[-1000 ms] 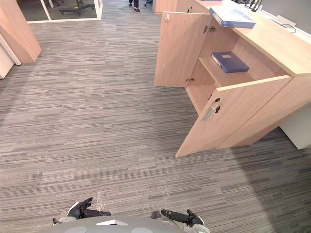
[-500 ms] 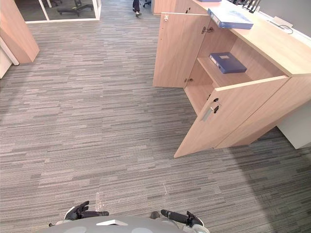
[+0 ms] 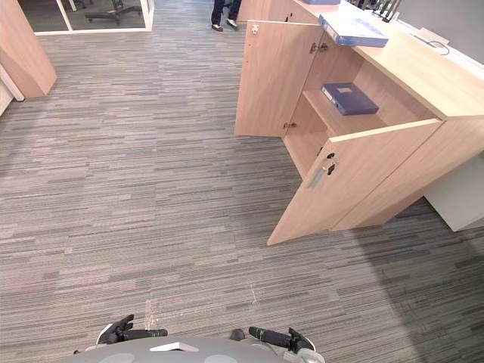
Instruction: Walk over to the cabinet, pick up the folder, carry it to the office cabinet, place the folder inside the office cabinet, then close the office cabinet door
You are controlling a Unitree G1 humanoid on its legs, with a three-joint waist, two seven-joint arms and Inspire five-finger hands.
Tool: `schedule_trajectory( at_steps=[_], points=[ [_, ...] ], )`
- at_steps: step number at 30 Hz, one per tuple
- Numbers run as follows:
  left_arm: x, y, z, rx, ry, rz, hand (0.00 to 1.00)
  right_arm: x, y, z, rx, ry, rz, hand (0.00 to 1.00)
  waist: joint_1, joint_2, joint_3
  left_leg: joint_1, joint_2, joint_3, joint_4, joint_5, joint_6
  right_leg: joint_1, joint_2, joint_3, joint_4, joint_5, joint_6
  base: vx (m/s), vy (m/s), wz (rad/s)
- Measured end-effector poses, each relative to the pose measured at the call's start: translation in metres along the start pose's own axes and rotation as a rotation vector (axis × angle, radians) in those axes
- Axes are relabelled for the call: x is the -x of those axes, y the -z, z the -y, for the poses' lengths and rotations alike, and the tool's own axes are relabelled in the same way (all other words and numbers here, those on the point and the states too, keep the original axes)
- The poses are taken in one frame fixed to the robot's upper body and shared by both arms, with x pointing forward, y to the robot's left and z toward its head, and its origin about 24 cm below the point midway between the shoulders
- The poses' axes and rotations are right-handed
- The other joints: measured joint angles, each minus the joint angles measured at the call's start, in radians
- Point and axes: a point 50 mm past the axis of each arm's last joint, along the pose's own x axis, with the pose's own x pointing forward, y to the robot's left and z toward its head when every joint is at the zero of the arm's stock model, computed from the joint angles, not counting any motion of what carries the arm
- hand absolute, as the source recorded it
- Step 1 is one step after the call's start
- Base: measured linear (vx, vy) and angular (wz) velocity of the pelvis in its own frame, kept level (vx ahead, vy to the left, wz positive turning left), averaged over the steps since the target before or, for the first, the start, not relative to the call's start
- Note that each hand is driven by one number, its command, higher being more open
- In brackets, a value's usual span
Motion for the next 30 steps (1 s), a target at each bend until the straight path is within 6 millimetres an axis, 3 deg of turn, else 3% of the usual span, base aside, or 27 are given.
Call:
schedule_trajectory(
  at_steps=[6,9,10,12,13,14,16,18,19,21,22,23,24,25,27,29,30],
  points=[
    [0.000,-0.003,-0.002,0.007,-0.021,0.011,1.00,0.000,-0.004,-0.004,0.074,-0.019,0.009,1.00,-0.002,-0.008,0.003,-0.036,0.005,-0.001,0.042,-0.022,-0.004,-0.014,0.001,-0.002,0.001,-0.002,-0.003,-0.01,-0.006,0.01],
    [0.000,-0.019,0.001,0.057,-0.044,0.091,1.00,-0.001,-0.011,-0.002,0.092,-0.019,0.027,1.00,0.007,0.011,0.043,-0.155,0.065,0.002,0.320,-0.170,-0.033,-0.015,0.025,-0.037,0.042,-0.042,-0.041,-0.02,-0.037,-0.06],
    [0.002,-0.019,0.001,0.080,-0.052,0.106,1.00,-0.001,-0.014,-0.001,0.089,-0.017,0.041,1.00,0.014,0.032,0.068,-0.183,0.091,-0.004,0.438,-0.202,-0.068,-0.007,0.038,-0.036,0.064,-0.060,-0.053,-0.03,-0.025,0.02],
    [0.003,-0.025,-0.003,0.159,-0.066,0.143,1.00,-0.001,-0.013,-0.002,0.097,-0.018,0.045,1.00,0.009,0.025,0.075,-0.285,0.110,-0.035,0.682,-0.155,-0.112,0.008,0.034,-0.043,0.094,-0.090,-0.064,0.00,-0.030,0.13],
    [0.004,-0.029,-0.005,0.208,-0.074,0.161,1.00,0.000,-0.012,-0.003,0.099,-0.020,0.044,1.00,0.013,0.016,0.090,-0.332,0.109,-0.045,0.793,-0.097,-0.129,0.032,0.019,-0.042,0.104,-0.104,-0.071,0.08,0.002,0.08],
    [0.004,-0.032,-0.005,0.266,-0.084,0.181,1.00,0.000,-0.015,-0.003,0.100,-0.017,0.056,1.00,0.028,0.009,0.104,-0.384,0.112,-0.042,0.889,-0.115,-0.117,0.056,0.003,-0.040,0.117,-0.124,-0.072,0.10,0.053,0.04],
    [0.005,-0.033,-0.005,0.331,-0.092,0.196,1.00,0.000,-0.014,-0.001,0.105,-0.014,0.052,1.00,0.033,0.006,0.102,-0.426,0.116,-0.028,0.847,-0.147,-0.099,0.063,-0.020,-0.033,0.122,-0.136,-0.062,0.10,0.095,-0.09],
    [0.006,-0.027,-0.002,0.415,-0.102,0.186,1.00,-0.001,-0.019,0.001,0.112,-0.014,0.060,1.00,0.034,0.020,0.111,-0.442,0.116,-0.047,0.548,-0.123,-0.092,0.069,-0.065,-0.016,0.120,-0.158,-0.030,0.19,0.205,-0.21],
    [0.006,-0.027,-0.002,0.431,-0.104,0.183,1.00,-0.001,-0.020,0.002,0.112,-0.013,0.062,1.00,0.034,0.024,0.114,-0.443,0.116,-0.066,0.476,-0.103,-0.094,0.071,-0.076,-0.014,0.121,-0.165,-0.019,0.23,0.245,-0.19],
    [0.007,-0.024,0.002,0.474,-0.114,0.173,1.00,-0.001,-0.024,0.005,0.115,-0.003,0.070,1.00,0.033,0.040,0.123,-0.439,0.144,-0.136,0.218,-0.019,-0.127,0.084,-0.116,0.006,0.118,-0.199,0.031,0.35,0.399,-0.19],
    [0.007,-0.023,0.003,0.494,-0.117,0.169,1.00,-0.001,-0.024,0.007,0.117,0.001,0.070,1.00,0.034,0.047,0.127,-0.439,0.161,-0.143,0.186,-0.014,-0.131,0.094,-0.123,0.009,0.118,-0.209,0.046,0.43,0.534,-0.06],
    [0.007,-0.021,0.003,0.518,-0.125,0.160,1.00,-0.001,-0.025,0.008,0.120,0.009,0.069,1.00,0.036,0.053,0.139,-0.450,0.178,-0.114,0.215,0.068,-0.158,0.121,-0.143,0.025,0.116,-0.242,0.071,0.32,0.399,-0.03],
    [0.005,-0.024,0.003,0.522,-0.122,0.164,1.00,-0.001,-0.026,0.005,0.125,0.007,0.065,1.00,0.044,0.046,0.141,-0.468,0.154,-0.091,0.287,0.093,-0.147,0.139,-0.178,0.034,0.116,-0.276,0.070,0.41,0.471,-0.16],
    [0.006,-0.025,0.001,0.530,-0.132,0.175,1.00,-0.002,-0.026,0.005,0.138,0.007,0.054,1.00,0.057,0.028,0.134,-0.502,0.133,-0.082,0.362,0.080,-0.135,0.135,-0.199,0.044,0.136,-0.300,0.058,0.33,0.321,-0.24],
    [0.005,-0.027,-0.002,0.533,-0.139,0.189,1.00,-0.003,-0.032,-0.004,0.150,-0.023,0.065,1.00,0.055,0.014,0.117,-0.588,0.098,-0.078,0.542,-0.022,-0.045,0.055,-0.232,0.046,0.322,-0.316,0.067,0.46,0.337,-0.20],
    [0.004,-0.024,-0.006,0.530,-0.147,0.173,1.00,-0.004,-0.033,-0.009,0.145,-0.032,0.066,1.00,0.061,-0.009,0.096,-0.591,0.062,-0.036,0.611,-0.102,-0.018,0.029,-0.274,0.098,0.383,-0.304,0.067,0.45,0.349,-0.23],
    [0.004,-0.021,-0.007,0.522,-0.151,0.153,1.00,-0.004,-0.033,-0.014,0.134,-0.044,0.064,1.00,0.064,-0.018,0.076,-0.569,0.042,-0.001,0.615,-0.137,0.007,0.005,-0.307,0.121,0.438,-0.269,0.071,0.48,0.379,-0.51]
  ],
)
